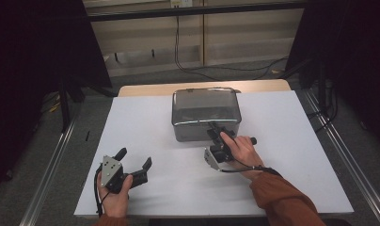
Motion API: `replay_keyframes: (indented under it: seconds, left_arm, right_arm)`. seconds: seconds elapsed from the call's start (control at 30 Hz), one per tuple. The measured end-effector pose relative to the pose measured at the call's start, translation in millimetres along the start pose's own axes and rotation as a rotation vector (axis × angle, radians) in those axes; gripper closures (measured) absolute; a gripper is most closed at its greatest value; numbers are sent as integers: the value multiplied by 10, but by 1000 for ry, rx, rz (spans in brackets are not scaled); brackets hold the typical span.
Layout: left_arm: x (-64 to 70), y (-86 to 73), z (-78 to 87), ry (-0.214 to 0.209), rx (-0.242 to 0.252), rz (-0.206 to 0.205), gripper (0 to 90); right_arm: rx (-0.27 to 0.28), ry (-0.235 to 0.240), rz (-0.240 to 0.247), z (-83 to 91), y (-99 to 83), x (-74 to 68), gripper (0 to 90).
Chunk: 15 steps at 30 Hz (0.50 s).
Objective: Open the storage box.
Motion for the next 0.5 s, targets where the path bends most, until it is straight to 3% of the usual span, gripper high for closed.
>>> replay_keyframes:
  seconds: [0.5]
  left_arm:
    - [9, 19, -2, -12, -7, -26, 41]
  right_arm:
    - [6, 1, 34, -13, 26, -4, 723]
Point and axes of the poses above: each handheld gripper's, and its own axes: z roughly backward along the jaws, y roughly out of its top, x roughly to its right, the point moved 2 cm from there along -z, roughly forward along the jaws, and after that the axes turned 9 degrees about -x, right-handed, at the moved point
